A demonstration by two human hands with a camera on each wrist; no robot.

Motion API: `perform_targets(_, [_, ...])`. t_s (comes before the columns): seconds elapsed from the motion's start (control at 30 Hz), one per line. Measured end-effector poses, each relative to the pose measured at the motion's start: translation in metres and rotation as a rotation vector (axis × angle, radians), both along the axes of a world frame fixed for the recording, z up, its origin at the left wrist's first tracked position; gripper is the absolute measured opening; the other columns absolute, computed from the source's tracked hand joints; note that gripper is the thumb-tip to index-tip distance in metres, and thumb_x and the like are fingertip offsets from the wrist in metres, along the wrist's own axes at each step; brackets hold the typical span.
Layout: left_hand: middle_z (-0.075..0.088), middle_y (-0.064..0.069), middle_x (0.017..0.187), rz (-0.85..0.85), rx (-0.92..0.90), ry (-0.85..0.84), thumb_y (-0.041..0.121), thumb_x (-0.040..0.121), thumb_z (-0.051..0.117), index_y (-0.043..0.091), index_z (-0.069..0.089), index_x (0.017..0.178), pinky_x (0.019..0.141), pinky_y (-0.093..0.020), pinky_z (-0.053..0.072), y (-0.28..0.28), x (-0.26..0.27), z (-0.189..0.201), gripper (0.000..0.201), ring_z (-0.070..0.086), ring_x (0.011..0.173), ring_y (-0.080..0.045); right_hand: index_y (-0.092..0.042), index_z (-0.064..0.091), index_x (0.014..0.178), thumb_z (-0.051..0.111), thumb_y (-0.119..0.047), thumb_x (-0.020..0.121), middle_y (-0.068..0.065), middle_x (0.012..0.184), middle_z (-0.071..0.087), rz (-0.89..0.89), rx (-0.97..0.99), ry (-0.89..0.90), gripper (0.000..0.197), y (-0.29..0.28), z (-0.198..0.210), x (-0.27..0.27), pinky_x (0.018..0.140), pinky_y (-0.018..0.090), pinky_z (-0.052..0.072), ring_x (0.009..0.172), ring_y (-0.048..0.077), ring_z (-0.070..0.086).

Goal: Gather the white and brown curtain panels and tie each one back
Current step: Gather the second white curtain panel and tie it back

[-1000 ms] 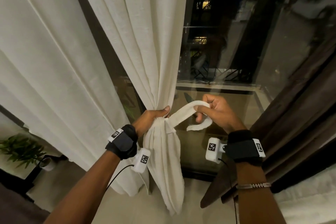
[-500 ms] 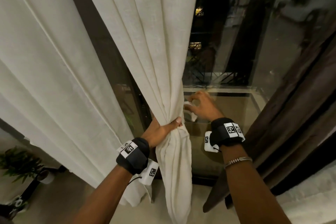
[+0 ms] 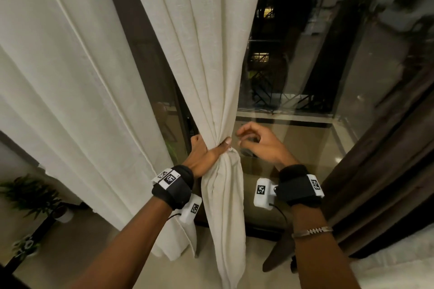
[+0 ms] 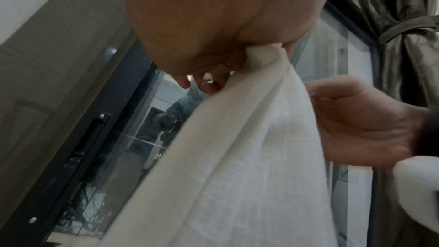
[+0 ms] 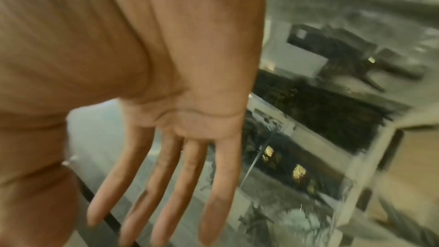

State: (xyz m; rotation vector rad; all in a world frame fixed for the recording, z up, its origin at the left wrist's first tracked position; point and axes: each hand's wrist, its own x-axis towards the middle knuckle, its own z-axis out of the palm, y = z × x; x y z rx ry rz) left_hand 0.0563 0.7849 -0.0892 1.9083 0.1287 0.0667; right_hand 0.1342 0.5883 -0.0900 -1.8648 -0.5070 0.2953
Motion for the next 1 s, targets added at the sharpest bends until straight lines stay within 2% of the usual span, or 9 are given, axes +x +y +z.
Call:
perform_targets(0.1, [0.043,0.022,0.120,0.007,0.081,-0.016,0.054,0.103,0.062,0.041,0.047,0.135,0.130,-0.042,0.022,-0.001,0.014,-0.001,0.038,0.032,0.150,-0.027,-0.031,0.053,0.145,0.086,-0.018,0.086,-0.008,0.139,0.065,0.246,0.048,0.208,0.069,-0.003,-0.005,-0.019,0.121,0.043,0.043,0.131,0.011,0.061])
perform_targets(0.2, [0.064,0.011,0.139,-0.058,0.048,-0.038,0.069,0.096,0.062,0.045,0.056,0.135,0.126,-0.048,0.037,-0.002,0.029,-0.006,0.047,0.051,0.144,-0.022,-0.037,0.033,0.159,0.091,-0.033,0.081,-0.017,0.146,0.059,0.185,-0.075,0.060,0.097,0.019,-0.016,-0.030,0.112,0.031,0.047,0.133,0.004,0.058])
perform_targets(0.37, [0.068,0.005,0.140,-0.201,0.203,-0.003,0.074,0.095,0.056,0.036,0.058,0.145,0.115,-0.040,0.051,0.003,0.033,0.001,0.062,0.064,0.130,-0.016,-0.031,0.059,0.140,0.081,-0.029,0.093,-0.012,0.129,0.072,-0.056,0.045,0.012,0.052,0.034,-0.037,-0.022,0.106,0.037,0.055,0.119,0.009,0.069])
perform_targets(0.5, [0.060,0.011,0.138,-0.263,0.206,0.076,0.055,0.102,0.059,0.029,0.046,0.147,0.095,-0.027,0.054,0.022,0.029,-0.007,0.053,0.063,0.126,-0.016,-0.034,0.073,0.120,0.079,-0.033,0.095,-0.008,0.114,0.081,-0.162,0.140,0.013,0.026,0.024,-0.048,-0.013,0.100,0.049,0.061,0.107,0.011,0.077])
perform_targets(0.57, [0.067,0.005,0.128,-0.191,0.255,0.016,0.048,0.103,0.063,0.027,0.056,0.127,0.090,-0.038,0.060,0.036,0.026,-0.014,0.032,0.067,0.119,-0.025,-0.041,0.071,0.116,0.077,-0.034,0.096,-0.009,0.112,0.080,-0.243,0.147,-0.009,0.022,0.017,-0.050,-0.007,0.101,0.047,0.060,0.107,0.012,0.075])
perform_targets(0.7, [0.069,0.007,0.098,-0.170,0.331,-0.147,0.037,0.103,0.066,0.033,0.059,0.113,0.083,-0.058,0.060,0.045,0.010,-0.014,0.013,0.069,0.085,-0.025,-0.027,0.049,0.143,0.068,-0.036,0.102,-0.003,0.130,0.065,-0.289,0.103,-0.010,0.046,0.014,-0.045,0.001,0.102,0.037,0.047,0.121,0.021,0.061])
perform_targets(0.83, [0.067,-0.001,0.110,-0.309,0.278,-0.205,0.025,0.102,0.069,0.039,0.063,0.115,0.075,-0.051,0.065,0.023,-0.014,0.011,0.020,0.071,0.088,-0.029,-0.031,0.035,0.130,0.061,-0.037,0.105,0.002,0.133,0.060,-0.285,0.044,-0.072,0.037,0.020,-0.042,0.007,0.097,0.037,0.048,0.119,0.023,0.060])
perform_targets(0.93, [0.069,-0.022,0.100,-0.416,0.229,-0.171,0.027,0.100,0.068,0.036,0.076,0.114,0.076,-0.056,0.057,0.014,-0.024,0.029,0.018,0.063,0.085,-0.049,-0.025,0.030,0.123,0.060,-0.030,0.106,0.001,0.124,0.058,-0.312,0.057,-0.090,0.034,0.021,-0.035,0.006,0.090,0.032,0.044,0.110,0.020,0.059])
perform_targets(1.0, [0.069,-0.025,0.093,-0.492,0.110,-0.140,0.016,0.099,0.063,0.032,0.079,0.117,0.074,-0.046,0.054,0.012,-0.028,0.040,0.029,0.060,0.082,-0.047,-0.024,0.036,0.122,0.063,-0.034,0.104,0.000,0.122,0.058,-0.322,0.052,-0.113,0.034,0.022,-0.033,0.010,0.090,0.031,0.044,0.110,0.020,0.059])
